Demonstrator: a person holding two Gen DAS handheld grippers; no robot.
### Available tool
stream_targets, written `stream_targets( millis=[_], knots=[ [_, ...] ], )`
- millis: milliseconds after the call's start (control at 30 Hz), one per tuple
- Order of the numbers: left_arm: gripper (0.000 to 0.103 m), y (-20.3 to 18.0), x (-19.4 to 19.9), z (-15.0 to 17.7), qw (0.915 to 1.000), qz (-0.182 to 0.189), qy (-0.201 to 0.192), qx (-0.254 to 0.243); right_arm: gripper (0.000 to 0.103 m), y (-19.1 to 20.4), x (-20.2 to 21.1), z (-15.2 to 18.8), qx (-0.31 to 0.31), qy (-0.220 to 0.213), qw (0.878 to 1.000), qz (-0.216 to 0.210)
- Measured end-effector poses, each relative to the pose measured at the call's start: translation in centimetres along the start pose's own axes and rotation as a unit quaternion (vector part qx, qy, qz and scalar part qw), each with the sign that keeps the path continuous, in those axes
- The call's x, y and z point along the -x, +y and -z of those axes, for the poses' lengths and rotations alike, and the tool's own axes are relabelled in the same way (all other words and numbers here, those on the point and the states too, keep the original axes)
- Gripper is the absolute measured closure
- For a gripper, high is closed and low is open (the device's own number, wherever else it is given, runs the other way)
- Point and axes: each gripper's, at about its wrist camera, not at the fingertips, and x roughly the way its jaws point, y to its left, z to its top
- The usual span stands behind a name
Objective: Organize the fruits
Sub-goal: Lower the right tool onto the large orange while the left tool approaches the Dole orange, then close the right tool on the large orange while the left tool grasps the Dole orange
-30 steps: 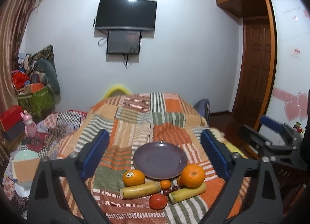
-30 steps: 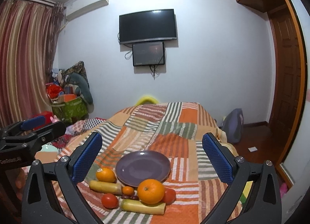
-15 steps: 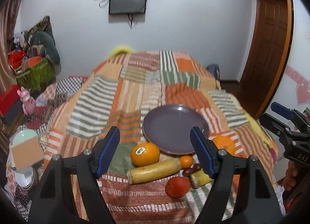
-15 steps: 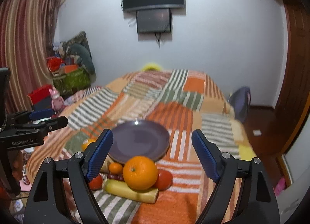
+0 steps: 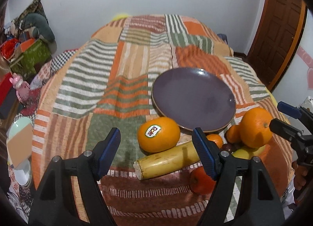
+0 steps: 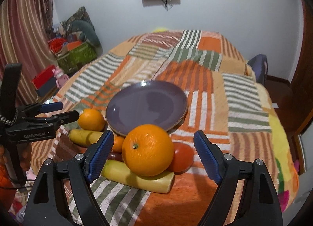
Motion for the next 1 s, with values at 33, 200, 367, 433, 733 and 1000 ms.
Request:
stream_targets(
  millis=[33,200,367,433,733,1000],
  knots=[
    [0.027,0.1,-0.5,0.0,1.0000,0.003,0.008,0.002,0.021,-0.1,-0.3,0.1,-0.002,0.007,1.000,-0.002],
    [0.027,0.2,-2.6,0.0,0.9994,0.006,0.034,0.006,0.021,-0.2,-2.1,0.1,-0.006,0.034,0.999,-0.010],
    [0.027,0.6,-4.3,0.0,0.9985,0.014,0.049,0.019,0.021,0.0,-3.1,0.2,-0.002,0.052,0.999,-0.013],
    [0.027,0.7,-4.7,-0.1,0.9983,0.017,0.049,0.025,0.022,0.2,-3.5,0.3,0.002,0.060,0.998,-0.013],
    [0.038,1.1,-5.9,-0.3,0.9970,0.040,0.052,0.042,0.037,0.3,-3.7,0.0,0.001,0.054,0.998,-0.016],
    [0.039,0.8,-5.7,-0.4,0.9977,0.031,0.048,0.037,0.038,0.2,-3.8,-0.2,-0.011,0.056,0.998,-0.021]
  ],
)
